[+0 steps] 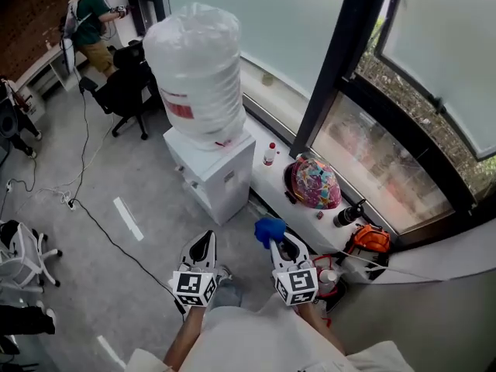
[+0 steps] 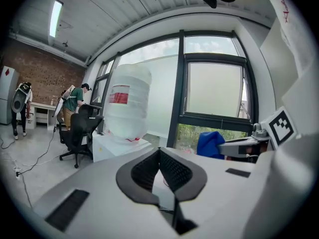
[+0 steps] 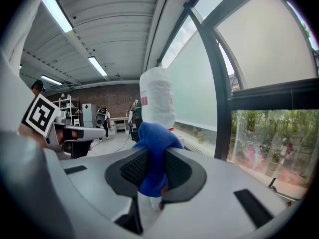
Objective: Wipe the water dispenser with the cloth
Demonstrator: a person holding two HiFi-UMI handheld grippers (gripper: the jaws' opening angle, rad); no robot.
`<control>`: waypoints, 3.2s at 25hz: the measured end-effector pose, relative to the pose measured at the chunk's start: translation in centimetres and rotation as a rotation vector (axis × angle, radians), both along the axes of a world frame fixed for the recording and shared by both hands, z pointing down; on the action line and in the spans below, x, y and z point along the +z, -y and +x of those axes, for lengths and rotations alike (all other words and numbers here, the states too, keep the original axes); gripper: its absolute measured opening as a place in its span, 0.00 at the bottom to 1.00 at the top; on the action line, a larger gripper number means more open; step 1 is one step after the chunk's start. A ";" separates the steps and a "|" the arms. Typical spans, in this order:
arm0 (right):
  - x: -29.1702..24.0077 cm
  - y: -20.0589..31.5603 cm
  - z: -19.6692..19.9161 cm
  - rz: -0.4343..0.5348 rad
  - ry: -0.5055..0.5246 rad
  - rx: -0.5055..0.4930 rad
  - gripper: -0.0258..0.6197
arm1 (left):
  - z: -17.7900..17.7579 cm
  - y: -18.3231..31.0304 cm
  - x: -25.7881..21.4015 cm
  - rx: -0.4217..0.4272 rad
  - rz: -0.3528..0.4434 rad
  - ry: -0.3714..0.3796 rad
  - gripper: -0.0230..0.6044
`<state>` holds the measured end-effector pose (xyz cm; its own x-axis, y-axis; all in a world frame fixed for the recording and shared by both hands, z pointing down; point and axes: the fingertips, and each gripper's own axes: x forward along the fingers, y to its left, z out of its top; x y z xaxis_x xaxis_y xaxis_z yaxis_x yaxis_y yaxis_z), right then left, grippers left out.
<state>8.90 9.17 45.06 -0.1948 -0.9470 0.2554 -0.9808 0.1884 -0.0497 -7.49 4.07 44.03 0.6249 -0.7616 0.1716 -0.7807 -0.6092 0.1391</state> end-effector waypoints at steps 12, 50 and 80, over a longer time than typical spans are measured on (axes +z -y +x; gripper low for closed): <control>-2.8 13.1 -6.3 0.037 -0.035 -0.070 0.16 | -6.3 10.5 -1.1 -0.046 -0.005 -0.024 0.05; 7.6 18.5 -11.2 -0.209 0.019 -0.406 0.16 | -6.7 13.2 6.8 -0.265 -0.211 0.009 0.05; 11.9 27.5 -9.5 -0.213 -0.023 -0.396 0.16 | -7.0 15.7 7.2 -0.317 -0.227 0.042 0.05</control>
<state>-0.63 -18.36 56.99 -0.5240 -0.7260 0.4454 -0.8363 0.5377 -0.1075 -14.52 -11.63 51.18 0.3536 -0.8554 0.3784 -0.9331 -0.2945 0.2064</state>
